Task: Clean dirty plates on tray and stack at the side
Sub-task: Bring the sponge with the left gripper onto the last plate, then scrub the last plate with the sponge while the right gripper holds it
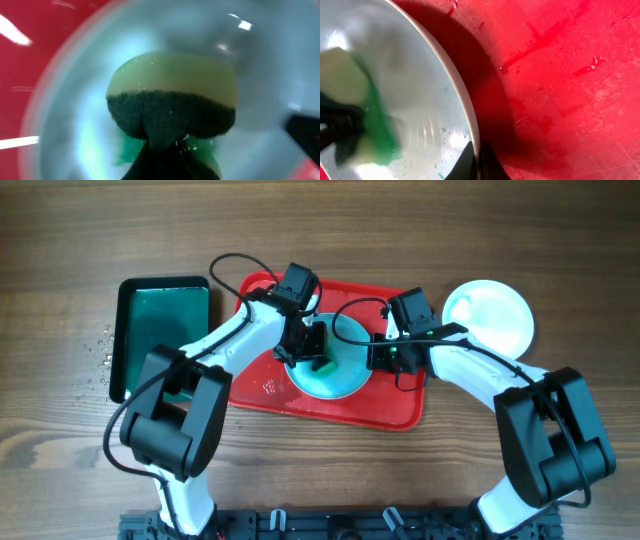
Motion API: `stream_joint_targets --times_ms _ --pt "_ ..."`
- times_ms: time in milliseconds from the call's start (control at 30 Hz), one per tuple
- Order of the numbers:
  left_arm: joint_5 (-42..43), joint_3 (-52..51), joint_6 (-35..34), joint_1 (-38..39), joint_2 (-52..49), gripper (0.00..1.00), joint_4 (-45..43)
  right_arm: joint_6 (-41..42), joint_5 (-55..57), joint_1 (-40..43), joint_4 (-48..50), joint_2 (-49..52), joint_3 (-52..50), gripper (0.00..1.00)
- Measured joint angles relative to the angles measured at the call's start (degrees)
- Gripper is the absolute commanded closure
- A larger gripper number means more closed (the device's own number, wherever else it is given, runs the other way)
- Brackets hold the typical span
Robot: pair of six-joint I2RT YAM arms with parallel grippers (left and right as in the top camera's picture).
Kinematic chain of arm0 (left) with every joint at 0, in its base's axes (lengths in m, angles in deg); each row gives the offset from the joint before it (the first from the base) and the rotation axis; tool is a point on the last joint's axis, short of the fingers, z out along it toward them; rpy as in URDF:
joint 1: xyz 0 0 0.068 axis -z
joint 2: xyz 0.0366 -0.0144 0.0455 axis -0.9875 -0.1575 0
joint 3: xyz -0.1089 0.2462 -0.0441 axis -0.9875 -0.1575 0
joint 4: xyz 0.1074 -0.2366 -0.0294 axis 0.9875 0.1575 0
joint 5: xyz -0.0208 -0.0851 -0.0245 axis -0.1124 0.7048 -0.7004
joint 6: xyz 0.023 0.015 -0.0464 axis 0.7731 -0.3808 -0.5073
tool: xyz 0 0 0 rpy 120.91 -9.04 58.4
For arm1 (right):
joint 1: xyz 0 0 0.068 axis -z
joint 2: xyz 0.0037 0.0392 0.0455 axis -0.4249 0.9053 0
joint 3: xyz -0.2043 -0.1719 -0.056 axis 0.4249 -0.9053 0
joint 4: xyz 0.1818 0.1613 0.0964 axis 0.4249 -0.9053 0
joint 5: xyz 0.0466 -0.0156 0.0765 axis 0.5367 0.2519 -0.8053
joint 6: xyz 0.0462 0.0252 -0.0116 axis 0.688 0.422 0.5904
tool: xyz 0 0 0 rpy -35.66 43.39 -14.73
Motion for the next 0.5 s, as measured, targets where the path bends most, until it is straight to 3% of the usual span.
stream_joint_targets --times_ms 133,233,367,500 --pt "-14.64 1.51 -0.02 0.02 0.52 0.96 4.26 -0.46 0.09 0.00 -0.52 0.11 0.31 0.96" --pt "-18.40 2.34 0.04 0.61 0.85 0.96 5.86 -0.50 -0.28 -0.66 -0.83 0.20 0.35 0.96" --pt "-16.83 2.40 0.04 0.35 2.03 0.96 4.63 -0.48 -0.28 -0.74 -1.11 0.20 0.37 0.96" --pt "-4.66 2.43 0.00 -1.05 2.89 0.96 -1.64 -0.52 -0.28 -0.63 -1.38 0.20 0.48 0.96"
